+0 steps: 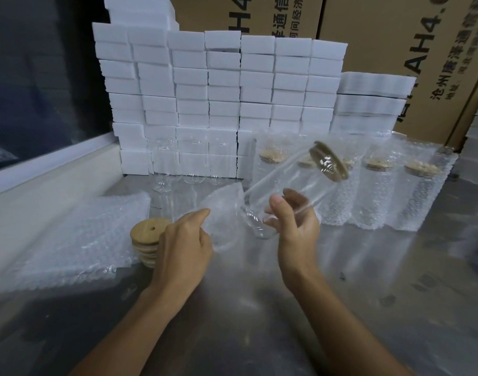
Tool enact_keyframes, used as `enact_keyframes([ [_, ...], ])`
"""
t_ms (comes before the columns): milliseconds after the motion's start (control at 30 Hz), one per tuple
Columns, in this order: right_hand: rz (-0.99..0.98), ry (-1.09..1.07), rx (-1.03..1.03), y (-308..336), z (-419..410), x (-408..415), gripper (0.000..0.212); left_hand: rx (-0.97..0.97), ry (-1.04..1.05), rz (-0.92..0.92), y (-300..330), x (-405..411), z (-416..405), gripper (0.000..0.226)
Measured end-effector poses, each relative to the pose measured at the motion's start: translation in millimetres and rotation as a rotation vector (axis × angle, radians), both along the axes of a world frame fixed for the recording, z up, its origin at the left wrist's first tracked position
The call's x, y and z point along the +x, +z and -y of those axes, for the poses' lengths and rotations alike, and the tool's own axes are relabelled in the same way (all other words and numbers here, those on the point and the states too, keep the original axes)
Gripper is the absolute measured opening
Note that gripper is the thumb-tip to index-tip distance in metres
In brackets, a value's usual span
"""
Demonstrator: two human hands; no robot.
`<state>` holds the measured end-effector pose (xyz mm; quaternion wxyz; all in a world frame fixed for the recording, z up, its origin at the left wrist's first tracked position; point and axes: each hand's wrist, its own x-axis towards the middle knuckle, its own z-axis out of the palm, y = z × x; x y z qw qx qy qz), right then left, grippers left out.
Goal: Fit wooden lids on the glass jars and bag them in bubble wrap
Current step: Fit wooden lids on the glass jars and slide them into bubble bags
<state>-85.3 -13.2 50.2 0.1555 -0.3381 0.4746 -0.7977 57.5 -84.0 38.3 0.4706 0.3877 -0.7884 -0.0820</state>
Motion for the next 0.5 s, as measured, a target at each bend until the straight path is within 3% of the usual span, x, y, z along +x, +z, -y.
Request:
enact_keyframes([
  [67, 0.079, 0.228, -0.101, 11.2, -4.7, 13.8, 0.057, 0.025, -0.001, -0.001, 0.7, 1.5, 0.5, 0.046],
  [167, 0.201, 0.539, -0.065, 12.3, -6.0, 40.0, 0.042, 0.063, -0.086, 0.006, 0.6, 0.4, -0.8, 0.037],
  [233, 0.261, 0.571, 0.013, 7.7, -3.5, 53.3, 0.055, 0.082, -0.142, -0.045, 2.2, -1.3, -2.7, 0.028],
  [333, 0.353, 0.527, 0.063, 3.5, -0.6, 56.5, 0.082, 0.198, -0.159, -0.113, 1.1, -2.0, -2.1, 0.055],
  [500, 0.335, 0.481, 0.034, -0.4, -1.9, 32.8, 0.063, 0.39, -0.284, -0.261, -2.1, -5.4, -2.2, 0.068],
])
